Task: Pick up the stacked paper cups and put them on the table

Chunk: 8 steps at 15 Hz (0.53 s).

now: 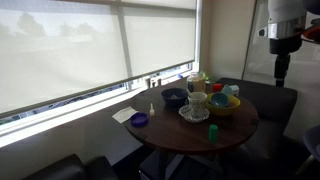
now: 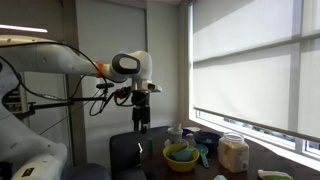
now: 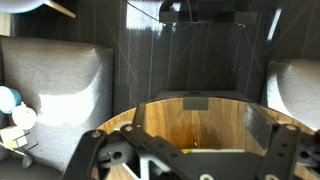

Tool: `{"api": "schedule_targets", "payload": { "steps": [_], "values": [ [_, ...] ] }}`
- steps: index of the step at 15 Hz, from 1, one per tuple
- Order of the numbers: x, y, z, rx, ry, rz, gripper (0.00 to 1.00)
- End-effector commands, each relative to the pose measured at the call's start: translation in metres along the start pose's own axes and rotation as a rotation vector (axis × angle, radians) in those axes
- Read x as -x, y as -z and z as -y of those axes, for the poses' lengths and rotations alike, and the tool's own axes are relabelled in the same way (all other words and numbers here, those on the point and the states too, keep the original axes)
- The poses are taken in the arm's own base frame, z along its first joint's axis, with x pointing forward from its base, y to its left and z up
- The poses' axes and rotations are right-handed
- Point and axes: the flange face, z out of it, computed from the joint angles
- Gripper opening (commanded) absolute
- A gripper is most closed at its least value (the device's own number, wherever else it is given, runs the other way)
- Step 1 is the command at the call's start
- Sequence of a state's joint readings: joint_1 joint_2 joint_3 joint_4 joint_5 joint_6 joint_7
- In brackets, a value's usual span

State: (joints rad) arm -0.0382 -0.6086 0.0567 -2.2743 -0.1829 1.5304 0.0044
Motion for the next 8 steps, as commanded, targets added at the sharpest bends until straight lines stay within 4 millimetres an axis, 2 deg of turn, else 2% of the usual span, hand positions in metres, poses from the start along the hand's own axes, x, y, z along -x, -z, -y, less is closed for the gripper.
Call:
{"api": "schedule_targets", "payload": {
  "steps": [1, 6, 8],
  "values": [
    [0.0, 0.001, 0.0, 0.0, 0.0, 0.001, 1.0],
    [-0.045, 0.014, -0.007, -0.136, -0.263, -0.125, 1.0],
    [-0.07, 0.018, -0.005, -0.19, -0.352, -0.152, 1.0]
  ]
}}
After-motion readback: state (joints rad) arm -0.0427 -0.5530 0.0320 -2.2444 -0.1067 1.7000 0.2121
